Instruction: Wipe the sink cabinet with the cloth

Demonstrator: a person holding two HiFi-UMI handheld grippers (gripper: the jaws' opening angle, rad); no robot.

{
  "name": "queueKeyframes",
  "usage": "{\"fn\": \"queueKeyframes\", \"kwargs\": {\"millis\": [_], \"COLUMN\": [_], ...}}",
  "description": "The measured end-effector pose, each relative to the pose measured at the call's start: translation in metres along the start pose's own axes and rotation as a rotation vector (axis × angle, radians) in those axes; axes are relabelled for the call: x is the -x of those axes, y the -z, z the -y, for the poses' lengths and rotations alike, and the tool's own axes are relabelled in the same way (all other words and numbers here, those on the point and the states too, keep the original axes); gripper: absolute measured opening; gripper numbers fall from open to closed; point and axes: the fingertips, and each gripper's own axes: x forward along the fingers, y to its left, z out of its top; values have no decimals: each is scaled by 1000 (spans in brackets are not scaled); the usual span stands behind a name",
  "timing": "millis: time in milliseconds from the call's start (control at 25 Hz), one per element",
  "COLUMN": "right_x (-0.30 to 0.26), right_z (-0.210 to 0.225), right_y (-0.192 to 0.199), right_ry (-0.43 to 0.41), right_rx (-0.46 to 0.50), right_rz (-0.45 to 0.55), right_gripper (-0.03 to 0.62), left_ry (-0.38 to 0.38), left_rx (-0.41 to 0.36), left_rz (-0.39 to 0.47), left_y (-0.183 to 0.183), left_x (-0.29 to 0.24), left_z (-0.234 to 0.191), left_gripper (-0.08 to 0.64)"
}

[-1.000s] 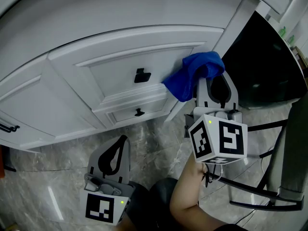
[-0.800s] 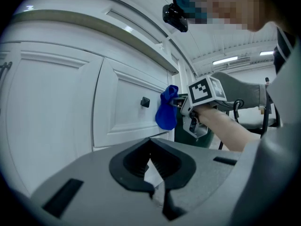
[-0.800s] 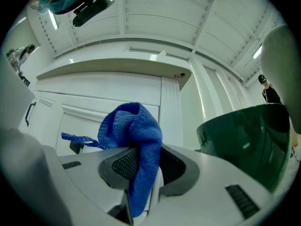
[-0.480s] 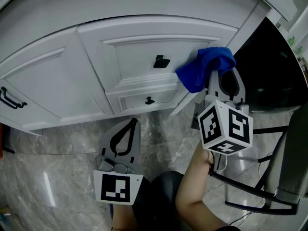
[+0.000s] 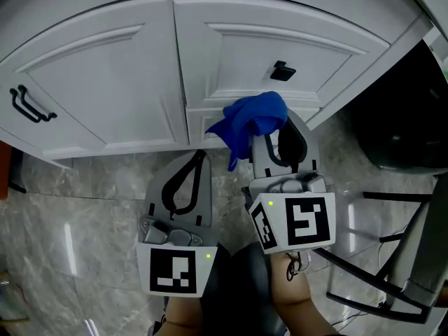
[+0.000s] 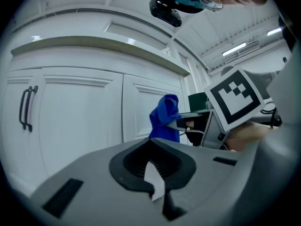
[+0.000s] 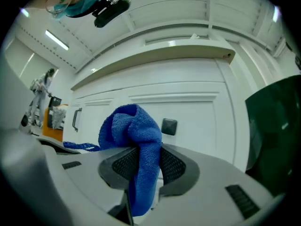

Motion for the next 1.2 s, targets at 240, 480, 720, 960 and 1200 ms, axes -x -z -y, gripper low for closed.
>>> {"fn": "queueKeyframes", "kwargs": {"millis": [240,480,720,960,1200], "right_x": [-27,-41,-45,-53,-52], "right_z": [-46,-73,-75,-80,-81], "right_y": [-10,-13,-1,5,6], "right_ry": [-88,-133,-161,-195,-199], "right_rx": [6,-29,-61,-63,2], "right_rz": [-14,-19,-35,6,97], "right_gripper": [117,117,117,117,117], "left_ry": [-20,-30,26,-24,-115], "left_rx": [-17,35,24,74,56], "left_rz": [-14,-16,-37,-112,-52], "left_y": [4,11,20,44,37], "left_x": [7,4,-6,-9,-10], "left_z": [-14,-22,-12,-33,-51], "left_gripper": [3,3,3,3,3]}}
